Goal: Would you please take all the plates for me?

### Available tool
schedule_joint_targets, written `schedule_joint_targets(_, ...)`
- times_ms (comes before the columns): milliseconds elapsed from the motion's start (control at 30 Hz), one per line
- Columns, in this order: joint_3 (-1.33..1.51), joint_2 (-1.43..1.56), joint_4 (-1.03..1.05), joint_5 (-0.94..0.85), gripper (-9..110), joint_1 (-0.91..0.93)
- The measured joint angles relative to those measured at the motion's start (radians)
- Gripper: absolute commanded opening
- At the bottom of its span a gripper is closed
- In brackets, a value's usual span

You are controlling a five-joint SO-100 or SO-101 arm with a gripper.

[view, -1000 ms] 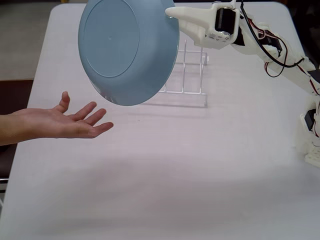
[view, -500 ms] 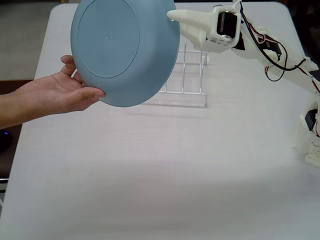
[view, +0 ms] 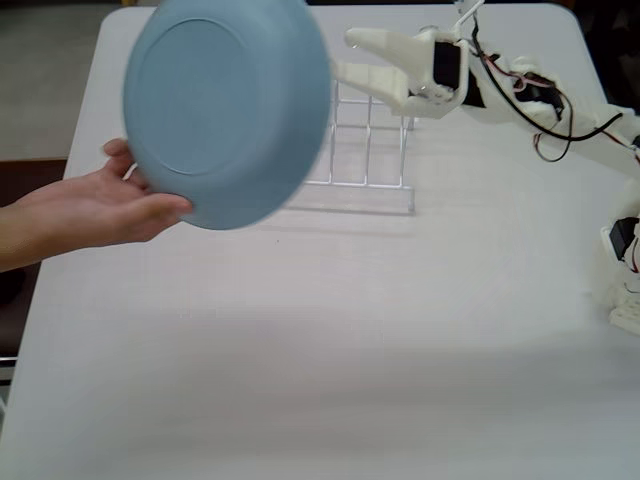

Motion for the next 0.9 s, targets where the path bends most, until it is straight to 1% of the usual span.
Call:
schedule_joint_targets(133, 0.081, 0.089, 0.1, 0.114, 39, 0.008)
schedule_joint_targets(300, 0.311, 0.236, 0.192, 0.402, 36, 0.014)
schedule_joint_targets(367, 0.403, 0.291, 0.216, 0.495, 33, 0.014)
schedule_joint_targets(467, 0.546, 0.379, 0.222, 0.6, 24, 0.014)
schedule_joint_targets(633, 0.761, 0.529, 0.222, 0.661, 13, 0.014)
schedule_joint_targets(800, 0.971, 0.712, 0.222, 0.667, 2, 0.003)
schedule_joint_targets(833, 1.012, 0.753, 0.222, 0.667, 0, -0.002)
schedule_joint_targets(900, 1.1, 0.839, 0.229, 0.667, 0, -0.008)
